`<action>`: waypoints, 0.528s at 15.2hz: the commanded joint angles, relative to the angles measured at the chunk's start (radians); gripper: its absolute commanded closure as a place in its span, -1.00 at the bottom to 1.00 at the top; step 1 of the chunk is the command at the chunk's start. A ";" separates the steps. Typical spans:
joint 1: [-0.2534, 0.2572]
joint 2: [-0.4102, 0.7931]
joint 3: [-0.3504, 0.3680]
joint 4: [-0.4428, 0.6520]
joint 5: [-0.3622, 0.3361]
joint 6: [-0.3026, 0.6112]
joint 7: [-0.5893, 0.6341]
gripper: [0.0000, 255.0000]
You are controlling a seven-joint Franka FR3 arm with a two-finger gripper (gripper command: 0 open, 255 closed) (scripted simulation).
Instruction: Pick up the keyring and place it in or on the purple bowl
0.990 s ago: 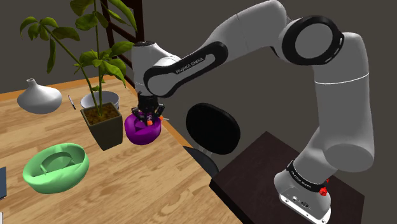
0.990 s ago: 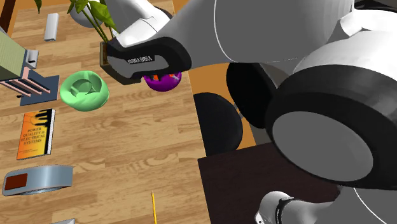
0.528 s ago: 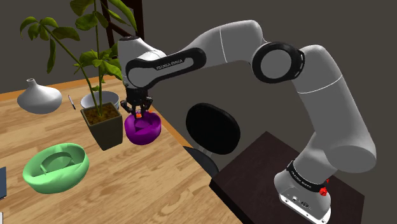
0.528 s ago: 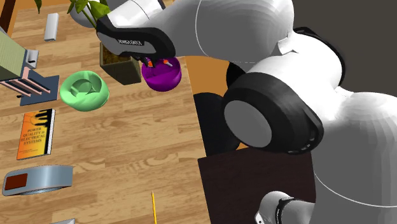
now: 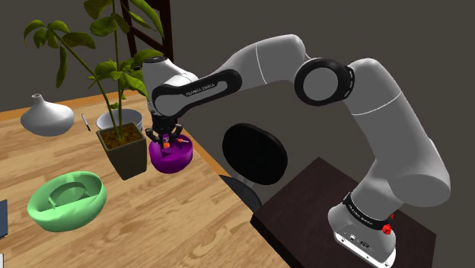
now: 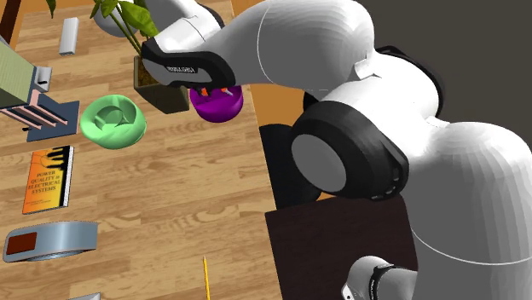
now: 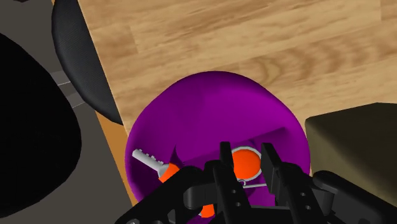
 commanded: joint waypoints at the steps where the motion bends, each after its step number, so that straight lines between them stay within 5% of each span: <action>1: 0.001 0.012 -0.003 -0.004 -0.003 0.017 0.002 1.00; 8: 0.005 0.042 -0.009 -0.002 -0.009 0.044 0.004 1.00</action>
